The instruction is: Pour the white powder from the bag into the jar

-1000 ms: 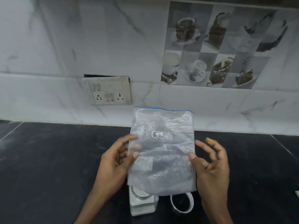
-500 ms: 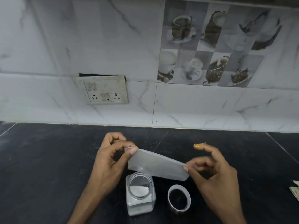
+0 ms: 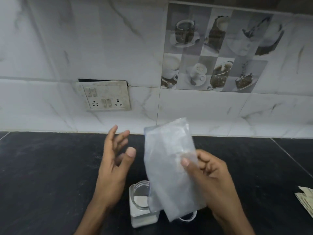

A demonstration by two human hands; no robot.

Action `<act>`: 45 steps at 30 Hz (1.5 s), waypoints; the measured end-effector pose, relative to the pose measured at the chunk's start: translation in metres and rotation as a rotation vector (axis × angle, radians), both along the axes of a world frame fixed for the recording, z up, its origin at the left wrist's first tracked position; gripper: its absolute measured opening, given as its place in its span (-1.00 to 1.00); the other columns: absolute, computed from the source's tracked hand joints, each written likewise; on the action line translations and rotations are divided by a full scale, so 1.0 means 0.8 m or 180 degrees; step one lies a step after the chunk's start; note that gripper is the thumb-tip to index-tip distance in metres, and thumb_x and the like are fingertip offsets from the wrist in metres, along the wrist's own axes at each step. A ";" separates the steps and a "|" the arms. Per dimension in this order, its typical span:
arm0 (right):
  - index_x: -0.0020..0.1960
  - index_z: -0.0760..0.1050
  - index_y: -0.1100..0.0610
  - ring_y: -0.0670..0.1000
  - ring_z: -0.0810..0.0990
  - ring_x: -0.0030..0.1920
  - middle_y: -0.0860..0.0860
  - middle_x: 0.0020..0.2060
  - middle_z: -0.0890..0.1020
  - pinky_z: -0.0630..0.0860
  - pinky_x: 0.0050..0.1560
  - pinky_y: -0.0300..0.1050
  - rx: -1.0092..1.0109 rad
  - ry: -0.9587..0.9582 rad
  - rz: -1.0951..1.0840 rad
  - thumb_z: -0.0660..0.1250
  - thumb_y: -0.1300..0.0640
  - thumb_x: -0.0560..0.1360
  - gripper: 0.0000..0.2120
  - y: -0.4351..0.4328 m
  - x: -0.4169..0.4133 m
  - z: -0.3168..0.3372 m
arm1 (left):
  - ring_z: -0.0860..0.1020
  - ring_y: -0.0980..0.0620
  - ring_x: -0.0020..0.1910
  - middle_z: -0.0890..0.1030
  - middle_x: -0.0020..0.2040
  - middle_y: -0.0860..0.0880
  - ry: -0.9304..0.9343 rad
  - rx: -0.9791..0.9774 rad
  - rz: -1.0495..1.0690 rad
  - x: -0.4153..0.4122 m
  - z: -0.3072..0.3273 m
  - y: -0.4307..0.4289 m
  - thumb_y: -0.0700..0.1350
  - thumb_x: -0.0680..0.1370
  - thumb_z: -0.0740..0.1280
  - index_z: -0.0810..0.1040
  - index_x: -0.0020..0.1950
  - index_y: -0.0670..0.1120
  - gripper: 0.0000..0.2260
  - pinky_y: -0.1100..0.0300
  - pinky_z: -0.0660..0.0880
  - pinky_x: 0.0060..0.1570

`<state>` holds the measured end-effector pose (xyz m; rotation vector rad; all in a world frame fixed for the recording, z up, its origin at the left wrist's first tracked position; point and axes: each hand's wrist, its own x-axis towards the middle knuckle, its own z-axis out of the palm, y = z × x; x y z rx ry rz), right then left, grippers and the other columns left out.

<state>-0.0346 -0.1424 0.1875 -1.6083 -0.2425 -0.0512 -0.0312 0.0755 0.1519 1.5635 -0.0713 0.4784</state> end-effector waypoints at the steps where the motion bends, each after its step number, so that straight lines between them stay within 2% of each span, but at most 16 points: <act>1: -0.03 0.67 0.06 0.09 0.75 -0.18 0.12 -0.15 0.76 0.65 -0.23 -0.10 0.0293 0.0180 0.0012 0.41 0.05 0.51 -0.88 0.003 0.001 -0.005 | 0.56 0.10 0.31 0.56 0.36 0.13 0.0342 -0.0430 -0.0328 -0.002 -0.005 0.000 0.52 0.26 0.36 0.25 0.52 0.15 -0.08 0.01 0.49 0.24; 3: -0.02 0.67 0.06 0.12 0.75 -0.17 0.15 -0.14 0.75 0.65 -0.20 -0.06 0.0346 0.0409 0.0083 0.40 0.04 0.50 -0.86 0.014 0.004 -0.016 | 0.61 -0.11 0.26 0.61 0.33 -0.06 0.0854 -0.0843 -0.1160 -0.009 -0.018 -0.007 0.48 0.27 0.42 0.37 0.49 0.08 -0.11 -0.16 0.52 0.21; 5: -0.04 0.66 0.06 0.10 0.75 -0.20 0.15 -0.17 0.75 0.62 -0.24 -0.08 0.0151 0.0477 0.0090 0.39 0.13 0.54 -0.92 0.025 0.008 -0.028 | 0.65 -0.18 0.19 0.66 0.23 -0.15 0.0979 -0.0834 -0.1553 -0.015 -0.028 -0.019 0.30 0.35 0.51 0.56 0.34 -0.03 -0.33 -0.07 0.60 0.10; 8: -0.03 0.66 0.10 0.14 0.75 -0.17 0.19 -0.14 0.75 0.64 -0.21 -0.07 0.0134 0.0510 0.0242 0.36 0.21 0.58 -0.90 0.024 0.014 -0.036 | 0.70 -0.16 0.06 0.71 0.11 -0.17 0.0888 -0.0862 -0.1166 -0.014 -0.034 -0.022 0.00 0.37 0.60 0.59 0.24 -0.09 -0.51 0.07 0.65 -0.08; 12: 0.05 0.67 0.09 0.13 0.75 -0.06 0.18 -0.05 0.74 0.64 -0.11 -0.12 0.0308 0.0447 0.0452 0.33 0.30 0.58 -0.81 0.011 0.019 -0.033 | 0.70 -0.17 0.03 0.70 0.12 -0.20 0.0752 -0.1066 -0.1140 -0.008 -0.035 -0.007 -0.21 0.48 0.43 0.49 0.28 -0.06 -0.62 0.02 0.64 -0.13; 15: -0.11 0.71 0.09 0.09 0.72 -0.02 0.12 0.00 0.74 0.63 -0.10 -0.09 0.0620 0.0654 0.0421 0.26 0.42 0.56 -0.67 0.015 0.021 -0.037 | 0.70 0.06 -0.03 0.74 0.04 -0.06 0.0448 -0.0733 -0.0914 -0.007 -0.031 -0.001 -0.32 0.44 0.35 0.71 -0.06 -0.04 -0.77 0.23 0.60 -0.12; 18: -0.33 0.63 0.18 0.17 0.65 0.04 0.14 0.06 0.72 0.55 -0.06 0.06 0.0965 0.0932 0.0359 0.21 0.43 0.43 -0.69 0.019 0.023 -0.040 | 0.67 0.06 0.11 0.72 0.08 -0.02 0.0263 -0.0498 -0.0720 -0.008 -0.029 0.000 -0.47 0.43 0.26 0.71 -0.35 -0.04 -0.60 0.24 0.59 -0.05; 21: -0.21 0.58 0.23 0.13 0.65 0.00 0.17 0.05 0.69 0.57 -0.13 0.01 0.1372 0.1127 0.0731 0.25 0.22 0.44 -0.85 0.017 0.022 -0.038 | 0.66 0.07 0.12 0.72 0.08 0.02 0.0054 -0.0185 -0.0461 -0.010 -0.030 0.000 -0.64 0.43 0.14 0.70 -0.39 -0.03 -0.41 0.24 0.58 -0.03; 23: -0.10 0.57 0.20 0.07 0.63 -0.07 0.14 -0.01 0.67 0.57 -0.21 -0.10 0.0984 0.1089 0.0754 0.37 0.14 0.48 -0.89 0.016 0.018 -0.039 | 0.66 0.06 0.12 0.72 0.09 0.02 0.0000 -0.0163 -0.0376 -0.010 -0.032 -0.001 -0.58 0.46 0.17 0.70 -0.38 -0.04 -0.47 0.17 0.60 -0.02; 27: -0.06 0.58 0.22 0.13 0.71 -0.09 0.21 -0.03 0.71 0.63 -0.19 -0.05 0.0452 0.0688 0.0246 0.52 0.32 0.37 -0.81 0.018 0.017 -0.042 | 0.64 -0.10 0.14 0.69 0.16 -0.07 0.0198 -0.0883 -0.0632 -0.011 -0.035 0.001 -0.26 0.54 0.19 0.71 -0.20 -0.13 -0.70 0.16 0.59 -0.10; 30: -0.13 0.60 0.17 0.13 0.74 -0.15 0.18 -0.16 0.73 0.65 -0.24 -0.08 0.0379 0.0355 -0.0141 0.50 0.40 0.40 -0.82 0.028 0.014 -0.046 | 0.68 -0.11 0.07 0.66 0.18 -0.02 0.0496 -0.0828 -0.0971 -0.017 -0.030 -0.004 0.06 0.42 0.49 0.63 0.10 -0.07 -0.68 0.04 0.62 -0.15; 32: -0.16 0.60 0.14 0.15 0.75 -0.15 0.19 -0.19 0.74 0.66 -0.24 -0.06 0.0418 0.0256 -0.0184 0.52 0.37 0.40 -0.82 0.035 0.011 -0.048 | 0.72 -0.08 -0.04 0.68 0.11 0.00 0.0526 -0.0610 -0.0803 -0.018 -0.031 -0.008 -0.10 0.35 0.62 0.56 0.16 -0.02 -0.57 0.10 0.65 -0.22; 35: -0.14 0.65 0.18 0.12 0.75 -0.15 0.17 -0.18 0.73 0.64 -0.22 -0.14 0.0517 0.0209 -0.0050 0.55 0.28 0.34 -0.87 0.038 0.010 -0.046 | 0.73 -0.08 -0.09 0.72 0.05 -0.09 0.0370 -0.0794 -0.0563 -0.017 -0.035 -0.007 -0.36 0.41 0.48 0.48 0.16 -0.05 -0.59 0.13 0.65 -0.25; 41: -0.04 0.72 0.23 0.16 0.73 -0.03 0.13 0.02 0.70 0.65 -0.08 -0.13 0.0611 0.0174 0.0092 0.48 0.44 0.37 -0.78 0.039 0.006 -0.047 | 0.65 -0.13 -0.20 0.72 -0.07 -0.12 0.0270 -0.1217 -0.0397 -0.019 -0.050 0.007 -0.14 0.47 0.52 0.53 0.02 -0.01 -0.78 0.03 0.60 -0.21; 43: -0.10 0.73 0.19 0.08 0.74 -0.11 0.10 -0.03 0.73 0.63 -0.16 -0.21 0.0567 0.0121 -0.0251 0.45 0.50 0.39 -0.74 0.046 0.003 -0.050 | 0.61 -0.08 -0.16 0.68 -0.13 -0.07 0.0275 -0.1053 -0.0404 -0.019 -0.060 0.011 -0.24 0.49 0.42 0.65 -0.17 -0.08 -0.91 0.07 0.55 -0.15; 45: -0.16 0.74 0.14 0.00 0.74 -0.15 0.08 -0.07 0.74 0.60 -0.22 -0.27 0.0521 0.0081 -0.0488 0.45 0.49 0.40 -0.73 0.054 0.000 -0.052 | 0.69 -0.05 0.00 0.73 -0.01 -0.04 0.0328 -0.1063 -0.0512 -0.021 -0.066 0.013 -0.30 0.52 0.33 0.74 -0.16 -0.12 -0.80 0.23 0.60 -0.09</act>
